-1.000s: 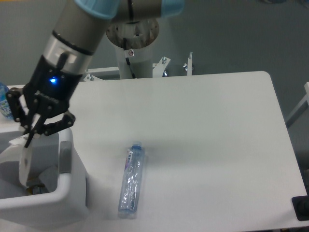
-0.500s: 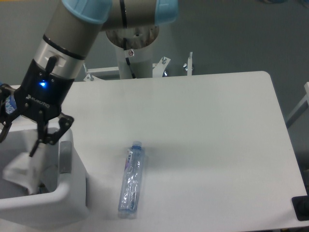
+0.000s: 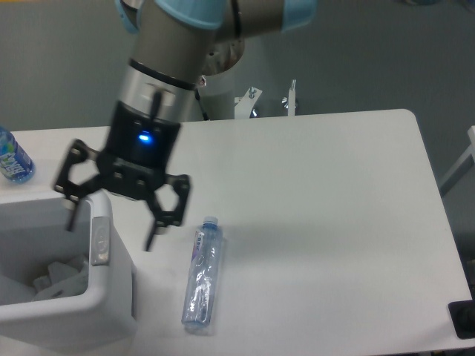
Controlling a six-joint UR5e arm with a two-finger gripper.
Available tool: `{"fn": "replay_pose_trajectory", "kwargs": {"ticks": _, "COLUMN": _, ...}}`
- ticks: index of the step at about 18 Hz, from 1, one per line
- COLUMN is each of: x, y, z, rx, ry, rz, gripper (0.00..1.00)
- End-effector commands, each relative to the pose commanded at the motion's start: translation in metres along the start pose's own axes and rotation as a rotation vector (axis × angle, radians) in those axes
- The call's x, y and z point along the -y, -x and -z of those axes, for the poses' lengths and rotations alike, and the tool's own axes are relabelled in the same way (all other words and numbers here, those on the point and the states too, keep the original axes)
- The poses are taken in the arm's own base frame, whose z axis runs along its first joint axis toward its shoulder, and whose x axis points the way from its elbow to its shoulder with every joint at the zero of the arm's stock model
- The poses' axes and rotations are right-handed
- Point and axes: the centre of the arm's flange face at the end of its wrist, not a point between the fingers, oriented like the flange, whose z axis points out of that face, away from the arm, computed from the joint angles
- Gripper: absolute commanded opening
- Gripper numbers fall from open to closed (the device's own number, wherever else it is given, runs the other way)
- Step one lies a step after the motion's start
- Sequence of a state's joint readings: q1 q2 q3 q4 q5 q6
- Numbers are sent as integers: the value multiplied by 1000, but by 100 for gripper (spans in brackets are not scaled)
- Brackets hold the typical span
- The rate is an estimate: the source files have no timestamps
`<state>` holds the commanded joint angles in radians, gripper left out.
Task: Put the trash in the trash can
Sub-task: 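Move the open gripper over the clear water bottle and lower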
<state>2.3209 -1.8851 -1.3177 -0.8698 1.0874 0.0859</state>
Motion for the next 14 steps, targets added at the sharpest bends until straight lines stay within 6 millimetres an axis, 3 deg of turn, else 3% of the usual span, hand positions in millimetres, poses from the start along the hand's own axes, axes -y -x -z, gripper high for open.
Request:
{"fn": "replay_pose_trajectory", "kwargs": {"ticks": 3, "x": -5, "y": 30, "z": -24, "rx": 169, "ry": 48, "rz": -8, "gripper": 100}}
{"fn": "replay_pose_trajectory", "kwargs": {"ticks": 7, "x": -21, "y": 65, "z": -74, "rx": 202, "ry": 132, "rz": -21, "gripper": 100}}
{"fn": "replay_pose_trajectory", "kwargs": {"ticks": 14, "x": -86, "y": 107, "z": -164, "rx": 149, "ry": 330, "rz": -173, "gripper": 100}}
